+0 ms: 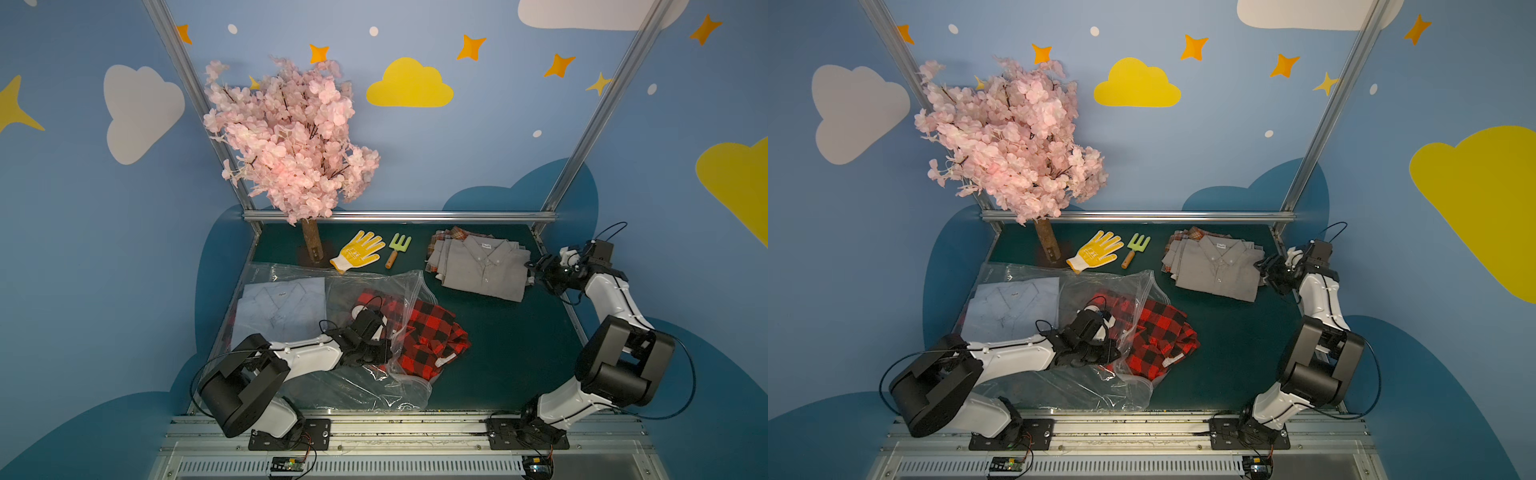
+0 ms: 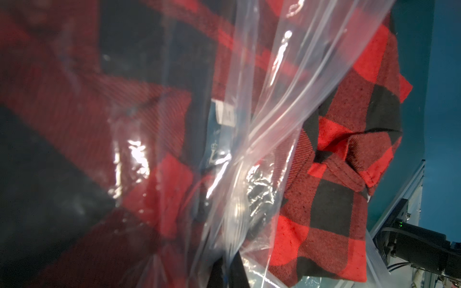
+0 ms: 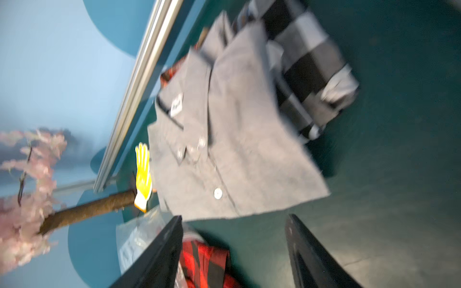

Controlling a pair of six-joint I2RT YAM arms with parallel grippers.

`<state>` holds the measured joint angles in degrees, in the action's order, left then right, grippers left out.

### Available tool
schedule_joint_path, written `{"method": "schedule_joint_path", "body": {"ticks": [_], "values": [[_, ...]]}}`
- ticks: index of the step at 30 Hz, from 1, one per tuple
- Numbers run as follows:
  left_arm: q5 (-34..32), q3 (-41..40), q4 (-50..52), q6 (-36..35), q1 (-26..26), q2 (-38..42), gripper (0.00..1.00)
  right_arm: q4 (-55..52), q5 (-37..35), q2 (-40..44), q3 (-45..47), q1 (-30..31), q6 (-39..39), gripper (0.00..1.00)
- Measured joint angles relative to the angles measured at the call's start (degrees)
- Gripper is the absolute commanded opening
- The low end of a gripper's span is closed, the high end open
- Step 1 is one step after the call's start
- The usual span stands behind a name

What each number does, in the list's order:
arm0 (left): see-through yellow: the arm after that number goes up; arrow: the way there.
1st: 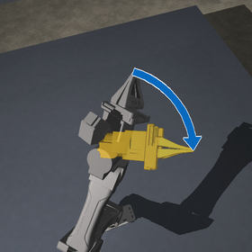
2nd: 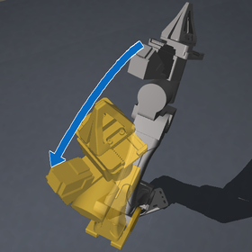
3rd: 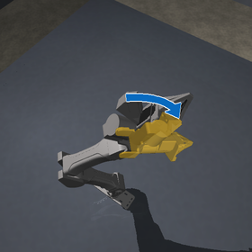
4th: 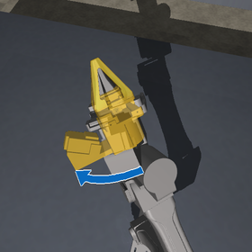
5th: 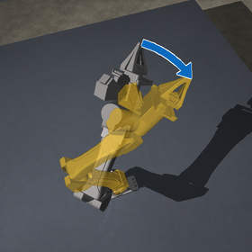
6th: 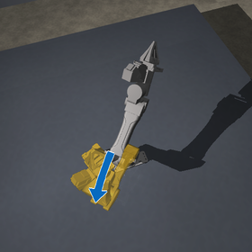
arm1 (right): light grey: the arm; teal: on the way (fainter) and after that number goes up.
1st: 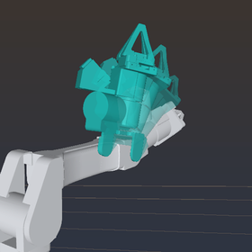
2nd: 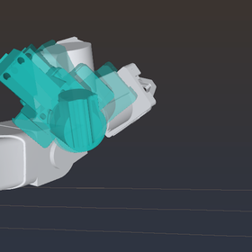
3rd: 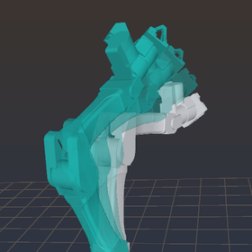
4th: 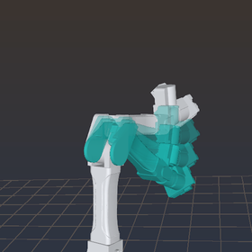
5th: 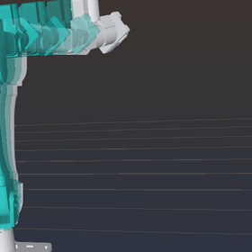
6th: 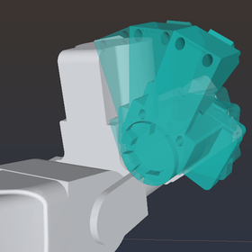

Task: Take the shirt out of the vacuum bag
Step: Adjust the shirt at the center of the board, then take out the shirt from the vacuum bag.

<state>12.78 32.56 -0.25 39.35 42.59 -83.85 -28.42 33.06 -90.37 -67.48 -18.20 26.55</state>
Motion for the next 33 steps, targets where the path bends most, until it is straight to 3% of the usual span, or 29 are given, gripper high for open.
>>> {"method": "schedule_joint_path", "body": {"ticks": [5, 16, 25, 33], "values": [[-0.81, 1.11, 2.05, -0.48, 0.9, 2.47, 0.03, 1.42, 3.37, 8.04, 14.8, 9.14, 1.46, 0.67], [-0.81, 1.46, 1.92, -1.31, 1.66, 2.73, 0.03, -0.42, 2.29, 28.87, 32.44, 21.55, 7.1, 0.67], [-1.2, 1.25, 1.62, -3.74, 2.49, 4.35, 0.03, 1.2, -1.46, 30.99, 41.48, 34.8, 13.92, 0.67], [-3.8, 0.9, 4.42, -5.75, 2.73, 19.5, 0.04, 8.07, -5.2, 28.72, 43.19, 42.49, 19.71, 0.67]]}}
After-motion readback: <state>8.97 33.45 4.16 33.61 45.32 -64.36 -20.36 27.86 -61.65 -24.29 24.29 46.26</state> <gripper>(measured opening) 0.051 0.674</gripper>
